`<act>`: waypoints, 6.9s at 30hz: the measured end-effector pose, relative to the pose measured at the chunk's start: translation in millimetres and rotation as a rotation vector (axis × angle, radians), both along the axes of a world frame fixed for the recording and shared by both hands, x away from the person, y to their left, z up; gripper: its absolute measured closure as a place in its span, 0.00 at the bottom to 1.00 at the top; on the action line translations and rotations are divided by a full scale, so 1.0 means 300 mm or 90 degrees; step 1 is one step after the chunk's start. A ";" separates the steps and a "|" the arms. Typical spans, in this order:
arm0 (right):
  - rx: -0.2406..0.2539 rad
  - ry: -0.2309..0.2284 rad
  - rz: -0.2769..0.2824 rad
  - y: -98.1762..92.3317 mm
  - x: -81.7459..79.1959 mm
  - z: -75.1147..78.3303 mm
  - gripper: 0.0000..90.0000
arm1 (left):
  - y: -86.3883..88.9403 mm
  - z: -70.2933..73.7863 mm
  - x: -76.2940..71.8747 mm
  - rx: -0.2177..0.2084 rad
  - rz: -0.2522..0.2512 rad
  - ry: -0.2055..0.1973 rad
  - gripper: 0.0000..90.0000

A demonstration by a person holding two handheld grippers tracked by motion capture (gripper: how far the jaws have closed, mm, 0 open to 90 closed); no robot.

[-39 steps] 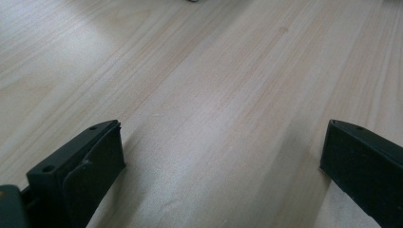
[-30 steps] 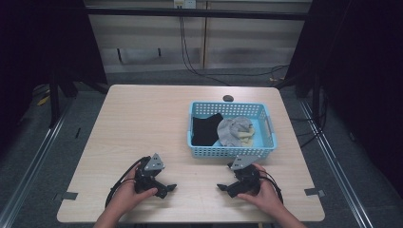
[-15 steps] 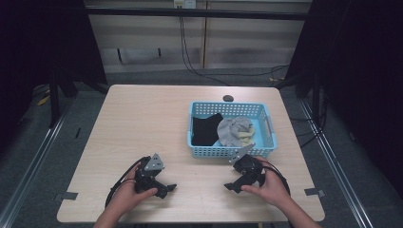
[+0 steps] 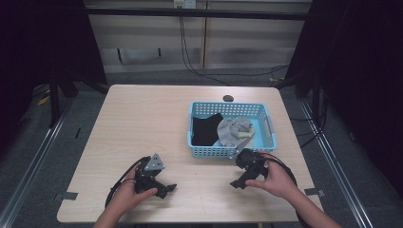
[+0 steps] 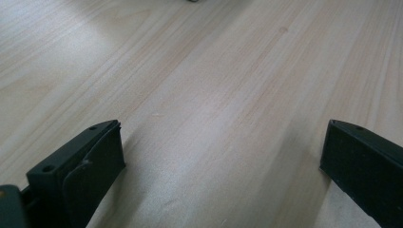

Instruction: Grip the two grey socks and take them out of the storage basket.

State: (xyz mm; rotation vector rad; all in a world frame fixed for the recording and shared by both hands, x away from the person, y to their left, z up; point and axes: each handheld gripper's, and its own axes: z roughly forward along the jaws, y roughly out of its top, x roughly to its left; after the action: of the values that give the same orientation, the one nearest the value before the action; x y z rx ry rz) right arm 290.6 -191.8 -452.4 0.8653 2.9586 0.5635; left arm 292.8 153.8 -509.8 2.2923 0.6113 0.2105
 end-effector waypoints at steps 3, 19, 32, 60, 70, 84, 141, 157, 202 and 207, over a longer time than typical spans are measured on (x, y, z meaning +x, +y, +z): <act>-0.007 0.000 0.004 -0.005 0.008 0.026 0.23 | 0.000 0.000 0.000 0.000 0.000 0.000 0.00; -0.037 0.027 0.015 -0.010 0.069 0.183 0.29 | 0.000 0.000 0.001 -0.001 -0.001 0.001 0.00; -0.027 0.002 -0.017 -0.014 0.198 0.247 0.29 | 0.000 0.000 0.000 0.001 -0.001 0.001 0.00; -0.054 0.007 -0.140 -0.060 0.454 0.078 0.29 | 0.001 0.000 0.001 -0.002 0.000 0.003 0.00; -0.063 0.015 -0.133 -0.026 0.478 0.032 0.49 | 0.003 0.001 0.002 0.001 -0.004 0.004 0.00; -0.092 0.037 -0.108 -0.003 0.471 0.006 0.94 | 0.004 0.001 0.002 0.001 -0.007 0.004 0.00; -0.057 -0.001 -0.058 -0.047 0.421 0.405 0.95 | 0.002 0.001 0.001 0.001 -0.004 -0.001 0.00; -0.072 -0.014 -0.029 -0.031 0.355 0.462 0.95 | 0.002 0.001 0.001 0.002 -0.006 -0.001 0.00; -0.054 0.007 0.170 0.214 0.090 0.370 0.95 | 0.003 0.001 0.001 0.004 -0.009 -0.001 0.00; -0.061 0.013 0.193 0.239 0.078 0.322 0.94 | 0.003 0.001 0.001 0.004 -0.009 -0.001 0.00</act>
State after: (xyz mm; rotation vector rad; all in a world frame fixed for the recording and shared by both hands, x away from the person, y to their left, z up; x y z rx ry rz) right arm 314.1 -120.0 -355.9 0.4190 3.1257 0.4150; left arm 293.1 154.7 -509.7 2.3023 0.5951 0.2077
